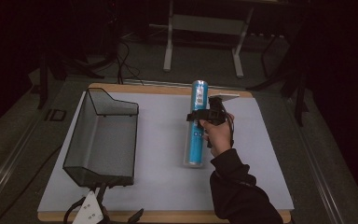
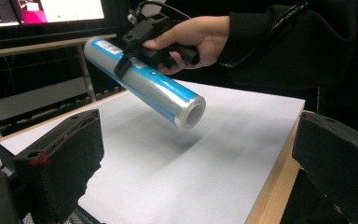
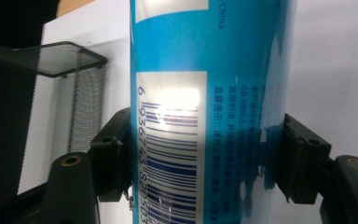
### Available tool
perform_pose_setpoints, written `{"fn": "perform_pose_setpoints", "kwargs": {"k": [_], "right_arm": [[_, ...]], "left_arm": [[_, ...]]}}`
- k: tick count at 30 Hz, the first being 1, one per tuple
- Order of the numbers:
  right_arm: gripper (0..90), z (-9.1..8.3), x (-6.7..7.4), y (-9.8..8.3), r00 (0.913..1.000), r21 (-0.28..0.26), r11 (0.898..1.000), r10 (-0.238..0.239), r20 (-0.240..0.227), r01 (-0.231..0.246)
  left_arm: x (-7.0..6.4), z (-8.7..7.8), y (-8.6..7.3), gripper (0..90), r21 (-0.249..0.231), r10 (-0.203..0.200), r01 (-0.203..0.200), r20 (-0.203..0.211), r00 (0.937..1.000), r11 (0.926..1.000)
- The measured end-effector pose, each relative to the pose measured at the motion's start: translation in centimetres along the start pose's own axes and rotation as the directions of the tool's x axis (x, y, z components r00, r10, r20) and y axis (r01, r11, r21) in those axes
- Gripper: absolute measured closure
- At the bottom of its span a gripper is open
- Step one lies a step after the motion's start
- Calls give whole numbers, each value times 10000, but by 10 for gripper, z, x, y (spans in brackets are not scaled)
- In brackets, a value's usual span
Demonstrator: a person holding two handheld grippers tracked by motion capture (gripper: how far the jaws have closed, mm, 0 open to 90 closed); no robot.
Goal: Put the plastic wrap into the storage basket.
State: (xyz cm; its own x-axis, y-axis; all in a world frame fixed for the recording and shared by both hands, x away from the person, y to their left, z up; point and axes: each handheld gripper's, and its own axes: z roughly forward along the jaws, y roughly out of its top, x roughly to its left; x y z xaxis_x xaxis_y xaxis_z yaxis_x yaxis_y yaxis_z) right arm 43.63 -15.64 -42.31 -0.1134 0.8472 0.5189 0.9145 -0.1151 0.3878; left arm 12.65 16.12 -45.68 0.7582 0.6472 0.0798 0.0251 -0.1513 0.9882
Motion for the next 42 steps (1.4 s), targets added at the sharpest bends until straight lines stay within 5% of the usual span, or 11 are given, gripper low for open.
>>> {"fn": "perform_pose_setpoints", "kwargs": {"k": [6,28,42], "right_arm": [[318,-5,28,1,9950,-307,9948,-962,280,971],[318,0,104,4,9764,-627,9746,-2157,-77,2148],[318,17,158,-2,9514,-1016,9469,-3077,-116,3050]], "left_arm": [[1,0,0,29,-58,-52,52,-44,10000,10000],[2,-2,0,29,-226,-259,259,-3,9997,9994],[2,-1,0,29,-206,-323,320,-136,9994,9993]]}}
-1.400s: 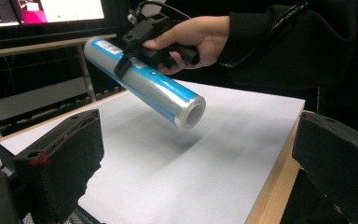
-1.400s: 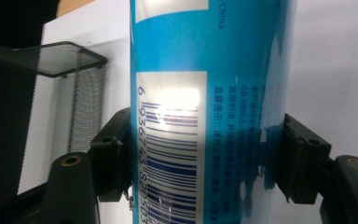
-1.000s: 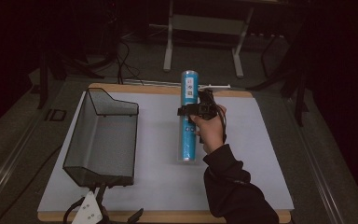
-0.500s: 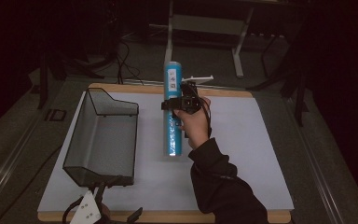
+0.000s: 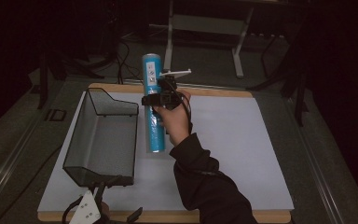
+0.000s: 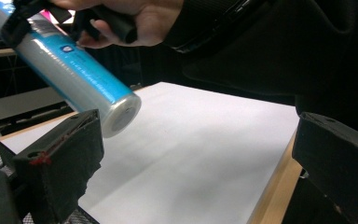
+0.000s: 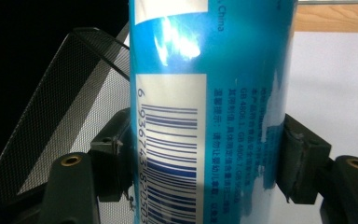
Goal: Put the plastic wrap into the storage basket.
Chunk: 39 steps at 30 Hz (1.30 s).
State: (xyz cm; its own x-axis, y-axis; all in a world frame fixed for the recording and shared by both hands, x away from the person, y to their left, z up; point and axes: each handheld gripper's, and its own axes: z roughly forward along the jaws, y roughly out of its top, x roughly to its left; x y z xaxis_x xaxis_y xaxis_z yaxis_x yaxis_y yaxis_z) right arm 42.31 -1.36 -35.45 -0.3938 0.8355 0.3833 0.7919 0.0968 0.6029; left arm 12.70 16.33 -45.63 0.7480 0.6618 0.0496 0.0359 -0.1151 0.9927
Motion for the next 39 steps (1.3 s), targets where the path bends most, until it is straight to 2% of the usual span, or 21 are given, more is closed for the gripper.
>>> {"fn": "perform_pose_setpoints", "kwargs": {"k": [1,3,4,6,7,8,9,14,18,20,24,26,30,33,35,37,39], "right_arm": [[318,4,7,0,9999,-46,9999,-116,-5,116],[318,6,10,0,10000,-82,9999,-76,-64,75],[318,10,16,0,9997,-99,9999,-78,-240,76],[318,12,19,0,9996,-121,9999,-90,-261,87],[318,17,27,0,9996,-192,9997,-141,-264,136],[318,17,27,0,9996,-192,9997,-141,-264,136],[318,22,35,-1,9994,-225,9997,-110,-328,103],[318,32,52,-4,9991,-375,9989,-290,-304,279],[317,38,61,-6,9990,-365,9989,-308,-335,295],[318,45,71,-10,9976,-425,9969,-672,-165,665],[318,53,81,-16,9956,-458,9946,-938,-58,934],[318,58,85,-19,9940,-496,9929,-1088,-148,1080],[318,69,94,-27,9882,-561,9866,-1525,172,1532],[317,78,97,-33,9883,-425,9875,-1512,207,1519],[318,85,98,-37,9873,-256,9875,-1543,386,1553],[317,90,98,-40,9879,-140,9888,-1476,486,1484],[317,95,97,-43,9893,-15,9902,-1395,429,1397]], "left_arm": [[0,0,0,29,-33,-3,3,-15,10000,10000],[0,0,0,29,-24,1,-1,-67,10000,10000],[0,0,0,29,-20,-47,47,-6,10000,10000],[0,0,0,29,-10,-56,56,-2,10000,10000],[0,0,0,29,31,-30,30,-38,10000,10000],[0,0,0,29,43,0,1,-63,10000,10000],[0,-1,0,30,13,18,-18,-81,10000,10000],[1,-3,0,29,-98,-42,41,-71,10000,9999],[1,-2,-1,29,-29,-11,10,-151,9999,10000],[1,-2,-1,30,-30,-59,59,-186,9998,10000],[0,-3,-1,30,-52,0,-2,-267,9996,10000],[0,-3,-1,32,-109,-19,16,-255,9997,9999],[1,-3,-1,32,-3,-92,92,-236,9997,10000],[1,-4,-1,32,-54,-95,93,-304,9995,9999],[1,-4,-1,32,-56,-82,80,-358,9993,10000],[1,-5,-1,32,-67,-107,105,-277,9996,9999],[1,-5,-1,32,-80,-64,62,-300,9995,9999]]}}
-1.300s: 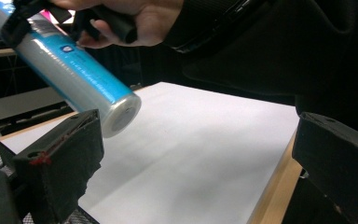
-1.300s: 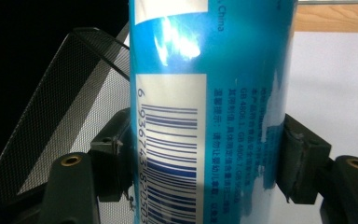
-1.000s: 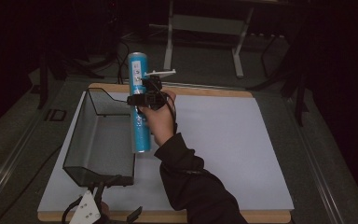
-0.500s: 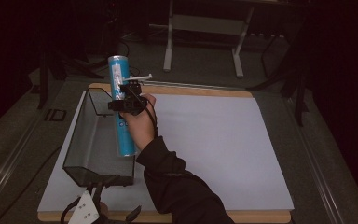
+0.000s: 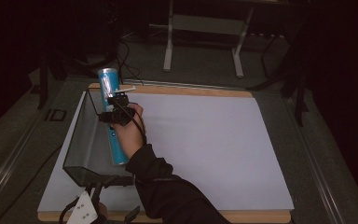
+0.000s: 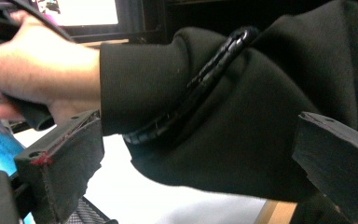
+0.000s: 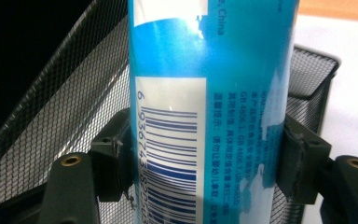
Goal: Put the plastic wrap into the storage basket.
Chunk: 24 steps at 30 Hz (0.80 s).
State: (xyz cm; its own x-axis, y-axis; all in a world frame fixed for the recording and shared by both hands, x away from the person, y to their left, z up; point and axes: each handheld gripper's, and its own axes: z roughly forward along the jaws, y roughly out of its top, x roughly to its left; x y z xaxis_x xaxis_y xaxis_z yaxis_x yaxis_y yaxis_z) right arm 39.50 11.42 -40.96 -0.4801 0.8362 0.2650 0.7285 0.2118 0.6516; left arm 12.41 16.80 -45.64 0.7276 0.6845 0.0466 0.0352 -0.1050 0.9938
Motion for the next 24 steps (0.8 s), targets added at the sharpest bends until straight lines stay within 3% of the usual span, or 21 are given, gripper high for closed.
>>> {"fn": "perform_pose_setpoints", "kwargs": {"k": [5,9,12,14,24], "right_arm": [[317,9,4,-12,9987,289,9991,-332,377,321],[317,13,2,-17,9994,737,9973,34,334,-58],[317,16,2,-20,9980,1000,9950,-100,631,37],[317,17,0,-21,9985,1107,9939,-41,539,-19],[313,28,-9,-25,9943,1149,9907,634,858,-731]], "left_arm": [[1,1,-1,32,181,35,-33,-132,9999,9998],[2,1,-1,33,126,-2,4,-216,9998,9999],[2,1,-1,33,126,22,-19,-217,9998,9999],[1,1,-1,33,110,68,-66,-186,9998,9999],[1,0,0,33,5,25,-25,-177,9998,10000]]}}
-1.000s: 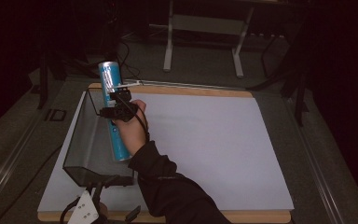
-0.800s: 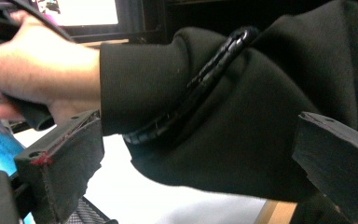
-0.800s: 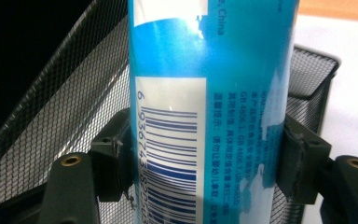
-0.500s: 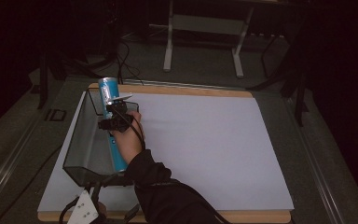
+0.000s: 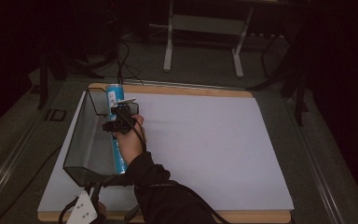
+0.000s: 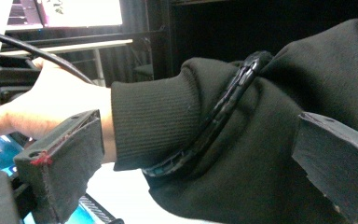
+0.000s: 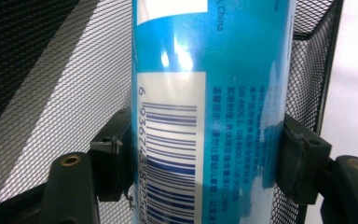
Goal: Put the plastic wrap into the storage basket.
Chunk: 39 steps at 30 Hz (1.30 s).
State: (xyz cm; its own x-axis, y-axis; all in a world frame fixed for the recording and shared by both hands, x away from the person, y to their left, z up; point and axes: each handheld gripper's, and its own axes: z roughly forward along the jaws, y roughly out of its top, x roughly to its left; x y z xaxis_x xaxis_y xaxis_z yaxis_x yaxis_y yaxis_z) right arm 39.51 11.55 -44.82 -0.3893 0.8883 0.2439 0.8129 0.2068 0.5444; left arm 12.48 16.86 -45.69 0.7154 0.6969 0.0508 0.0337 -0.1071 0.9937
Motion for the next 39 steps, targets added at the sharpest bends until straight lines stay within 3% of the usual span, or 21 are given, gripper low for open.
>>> {"fn": "perform_pose_setpoints", "kwargs": {"k": [3,10,19,24,28,33,35,39], "right_arm": [[311,6,-3,-1,9999,139,9998,150,21,-150],[305,10,-5,0,9998,296,9996,18,175,-23],[298,10,-6,-3,9997,16,9999,-119,198,119],[282,10,-8,1,9992,266,9989,-396,68,394],[255,10,-7,1,9947,160,9947,-1020,140,1018],[177,7,-11,4,9931,52,9940,-1087,-440,1091],[113,5,-13,5,9859,-8,9889,-1479,-783,1483],[118,-4,-16,7,9786,-594,9801,-1935,-701,1896]], "left_arm": [[0,0,0,33,4,-18,18,59,10000,10000],[0,1,0,32,67,-12,12,93,10000,10000],[-1,1,0,32,40,-44,43,158,9999,10000],[-1,1,0,33,27,-68,67,173,9998,10000],[-1,1,1,33,42,-43,42,178,9998,10000],[-1,1,0,32,66,-43,42,201,9998,10000],[-1,1,0,33,72,-29,27,201,9998,10000],[-1,2,0,32,83,-44,42,222,9997,10000]]}}
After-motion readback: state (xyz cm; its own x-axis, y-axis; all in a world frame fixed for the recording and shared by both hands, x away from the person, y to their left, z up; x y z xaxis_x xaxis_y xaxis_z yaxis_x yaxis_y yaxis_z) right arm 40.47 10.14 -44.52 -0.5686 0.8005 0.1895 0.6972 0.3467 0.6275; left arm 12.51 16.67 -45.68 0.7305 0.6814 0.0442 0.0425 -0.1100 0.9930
